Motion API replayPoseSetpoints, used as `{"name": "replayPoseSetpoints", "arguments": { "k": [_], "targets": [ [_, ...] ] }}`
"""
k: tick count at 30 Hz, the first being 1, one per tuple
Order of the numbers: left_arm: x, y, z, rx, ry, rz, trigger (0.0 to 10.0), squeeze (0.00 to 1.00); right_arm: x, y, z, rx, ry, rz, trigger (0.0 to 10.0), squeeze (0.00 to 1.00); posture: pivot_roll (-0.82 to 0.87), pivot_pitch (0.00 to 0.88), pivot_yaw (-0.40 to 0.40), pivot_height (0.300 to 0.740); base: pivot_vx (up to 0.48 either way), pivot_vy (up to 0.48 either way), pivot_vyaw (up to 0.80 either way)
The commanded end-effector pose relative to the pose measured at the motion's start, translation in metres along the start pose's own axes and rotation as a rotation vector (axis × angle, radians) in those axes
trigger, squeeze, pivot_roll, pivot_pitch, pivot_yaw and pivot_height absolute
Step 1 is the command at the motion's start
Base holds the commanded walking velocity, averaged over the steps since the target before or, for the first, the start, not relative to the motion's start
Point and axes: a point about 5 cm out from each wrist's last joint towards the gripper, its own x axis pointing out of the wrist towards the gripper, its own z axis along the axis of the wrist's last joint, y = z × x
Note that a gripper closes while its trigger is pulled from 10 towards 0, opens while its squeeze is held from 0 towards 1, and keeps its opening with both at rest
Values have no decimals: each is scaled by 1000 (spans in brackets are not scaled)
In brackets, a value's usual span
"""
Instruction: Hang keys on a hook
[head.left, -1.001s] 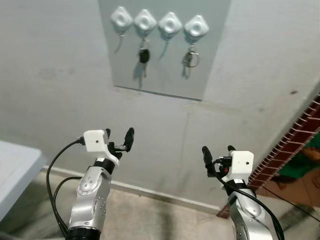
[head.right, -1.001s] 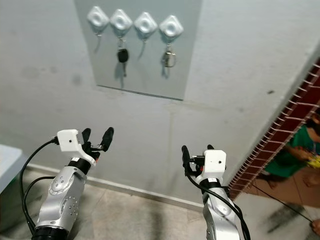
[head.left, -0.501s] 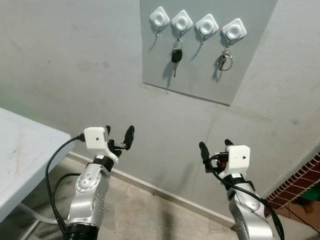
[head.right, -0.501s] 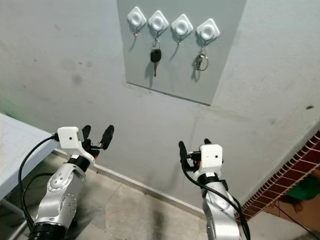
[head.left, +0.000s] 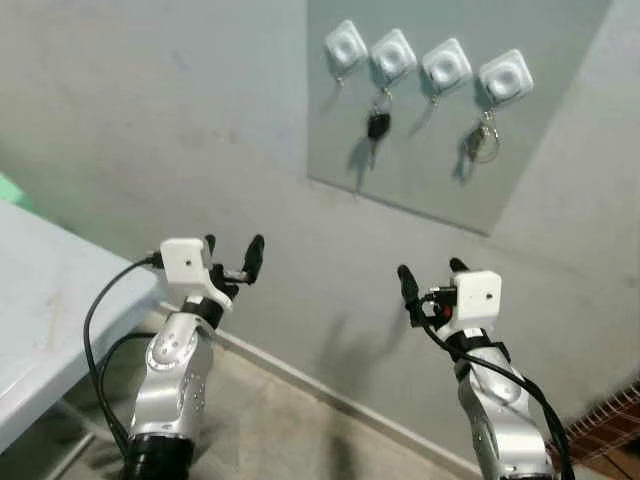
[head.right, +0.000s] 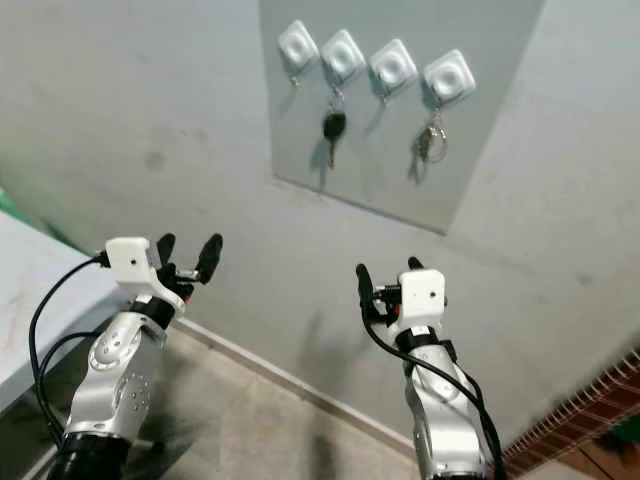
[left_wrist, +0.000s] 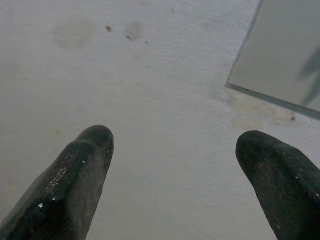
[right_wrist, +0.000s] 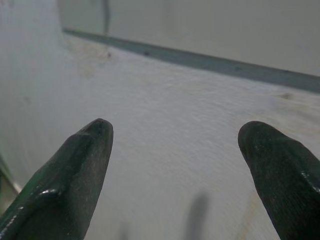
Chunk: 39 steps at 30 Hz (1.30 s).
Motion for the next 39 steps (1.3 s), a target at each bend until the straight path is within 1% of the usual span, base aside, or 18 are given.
{"name": "replayPoseSetpoints", "arguments": {
  "k": [1, 8, 18, 23, 27, 31, 39],
  "targets": [
    [-1, 7, 3, 22, -2, 21, 10000, 0, 4, 6, 2, 11, -10, 13, 10000, 0, 13, 0, -26, 732, 0, 0, 800],
    [1, 8, 3, 30, -3, 23, 10000, 0, 4, 4, 1, 5, -2, 22, 10000, 0, 11, 0, -33, 732, 0, 0, 800],
    [2, 5, 2, 25, -7, 17, 10000, 0, 4, 0, 1, -6, -4, 25, 10000, 0, 5, 0, -40, 732, 0, 0, 800],
    [-4, 5, -4, 20, -4, 14, 10000, 0, 5, -6, 2, -19, -5, 24, 10000, 0, 3, 0, -44, 732, 0, 0, 800],
    [-10, 10, -12, 3, 25, 52, 10000, 0, 5, -11, 2, -31, -2, 23, 10000, 0, 7, 0, -47, 732, 0, 0, 800],
    [-10, 11, -11, -20, 19, 66, 10000, 0, 6, -11, 2, -33, -2, 25, 10000, 0, 12, 0, -51, 732, 0, 0, 748],
    [-10, 13, -8, -31, 7, 79, 10000, 0, 7, -7, 3, -26, -7, 42, 10000, 0, 20, 0, -54, 732, 0, 32, 586]
  ]
}}
